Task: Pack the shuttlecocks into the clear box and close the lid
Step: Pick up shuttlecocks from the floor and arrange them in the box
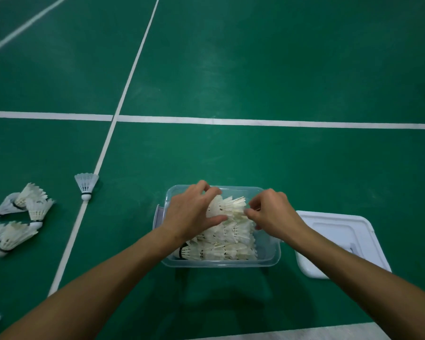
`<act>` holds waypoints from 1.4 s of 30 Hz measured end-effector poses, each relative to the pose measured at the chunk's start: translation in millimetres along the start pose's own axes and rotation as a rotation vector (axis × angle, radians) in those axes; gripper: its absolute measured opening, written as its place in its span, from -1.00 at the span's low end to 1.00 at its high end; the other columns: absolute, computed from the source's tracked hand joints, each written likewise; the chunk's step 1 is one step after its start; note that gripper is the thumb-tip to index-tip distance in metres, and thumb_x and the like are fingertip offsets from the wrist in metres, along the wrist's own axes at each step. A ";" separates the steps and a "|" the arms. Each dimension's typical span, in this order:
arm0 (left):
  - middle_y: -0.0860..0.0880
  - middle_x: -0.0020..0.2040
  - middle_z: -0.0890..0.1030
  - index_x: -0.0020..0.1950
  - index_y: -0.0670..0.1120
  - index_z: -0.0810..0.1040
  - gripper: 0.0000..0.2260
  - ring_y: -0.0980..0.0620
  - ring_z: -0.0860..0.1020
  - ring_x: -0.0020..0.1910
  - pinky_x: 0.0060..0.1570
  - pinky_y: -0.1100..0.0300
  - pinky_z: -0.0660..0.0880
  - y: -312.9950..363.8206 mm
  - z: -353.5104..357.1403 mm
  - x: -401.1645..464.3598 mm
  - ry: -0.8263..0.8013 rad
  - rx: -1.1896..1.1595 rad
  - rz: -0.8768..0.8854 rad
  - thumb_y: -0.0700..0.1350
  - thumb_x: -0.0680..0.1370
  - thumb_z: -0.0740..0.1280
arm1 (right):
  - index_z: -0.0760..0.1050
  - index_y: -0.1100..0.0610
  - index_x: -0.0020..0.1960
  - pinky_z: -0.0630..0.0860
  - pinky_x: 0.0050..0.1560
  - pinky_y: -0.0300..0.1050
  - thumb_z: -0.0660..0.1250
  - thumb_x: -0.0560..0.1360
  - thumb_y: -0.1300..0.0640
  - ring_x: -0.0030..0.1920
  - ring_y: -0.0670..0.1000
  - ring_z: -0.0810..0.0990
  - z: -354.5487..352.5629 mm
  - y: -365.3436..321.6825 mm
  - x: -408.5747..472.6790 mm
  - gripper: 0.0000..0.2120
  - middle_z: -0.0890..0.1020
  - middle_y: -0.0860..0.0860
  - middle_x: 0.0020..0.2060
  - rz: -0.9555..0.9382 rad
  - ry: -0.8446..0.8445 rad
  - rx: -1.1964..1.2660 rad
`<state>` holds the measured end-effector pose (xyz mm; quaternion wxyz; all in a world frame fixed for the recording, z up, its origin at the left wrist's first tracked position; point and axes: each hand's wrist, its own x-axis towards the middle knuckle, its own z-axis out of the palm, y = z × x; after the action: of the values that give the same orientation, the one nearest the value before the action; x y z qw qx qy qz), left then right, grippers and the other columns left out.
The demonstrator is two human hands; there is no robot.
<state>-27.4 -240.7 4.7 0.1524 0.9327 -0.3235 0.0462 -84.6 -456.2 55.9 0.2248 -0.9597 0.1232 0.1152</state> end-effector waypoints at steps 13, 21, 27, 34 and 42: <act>0.12 0.06 0.60 0.24 0.08 0.57 -0.54 0.14 0.60 -0.08 -0.08 0.00 0.63 -113.9 -114.5 -108.6 0.429 -0.464 -0.483 0.34 0.49 0.40 | 0.53 0.06 0.26 0.65 0.14 -0.01 0.43 0.59 -0.12 0.00 -0.05 0.69 -57.5 -140.8 -11.3 -0.65 0.73 -0.04 0.06 -0.498 -0.070 -0.130; 0.18 0.08 0.59 0.23 0.16 0.55 -0.62 0.18 0.60 -0.06 -0.05 0.03 0.63 -214.8 -142.3 -226.4 0.426 -0.274 -0.772 0.29 0.51 0.46 | 0.51 0.04 0.24 0.65 0.12 0.11 0.41 0.58 -0.14 -0.01 -0.01 0.69 58.4 -284.2 19.4 -0.66 0.71 -0.09 -0.01 -0.683 -0.141 0.028; 0.15 0.19 0.55 0.33 0.17 0.52 -0.57 0.18 0.55 0.08 0.04 0.13 0.59 -274.5 -131.7 -258.4 0.240 -0.107 -0.797 0.28 0.52 0.46 | 0.49 0.04 0.27 0.63 0.12 0.12 0.38 0.59 -0.13 0.03 0.04 0.66 141.0 -333.4 61.8 -0.65 0.70 -0.06 0.03 -0.685 -0.214 0.038; 0.02 0.41 0.44 0.52 0.18 0.37 -0.33 0.01 0.56 0.15 0.06 -0.01 0.64 -315.8 -94.6 -227.7 -0.026 0.067 -0.757 0.17 0.47 0.57 | 0.40 0.08 0.45 0.55 0.27 0.16 0.37 0.61 -0.03 0.32 0.19 0.51 194.3 -346.2 110.9 -0.53 0.53 0.11 0.34 -0.622 -0.139 -0.089; -0.09 0.44 0.40 0.55 0.08 0.33 -0.27 -0.08 0.55 0.17 0.11 -0.04 0.62 -342.0 -70.4 -208.9 -0.085 0.062 -0.826 -0.11 0.46 0.60 | 0.23 0.00 0.61 0.50 0.33 0.19 0.33 0.62 0.24 0.40 0.26 0.37 223.3 -349.4 154.0 -0.38 0.39 0.08 0.51 -0.664 -0.142 -0.207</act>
<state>20.4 159.1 -54.0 0.1166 0.9893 0.0736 -0.0476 124.3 -78.5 -40.6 0.1598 -0.9547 -0.2237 0.1139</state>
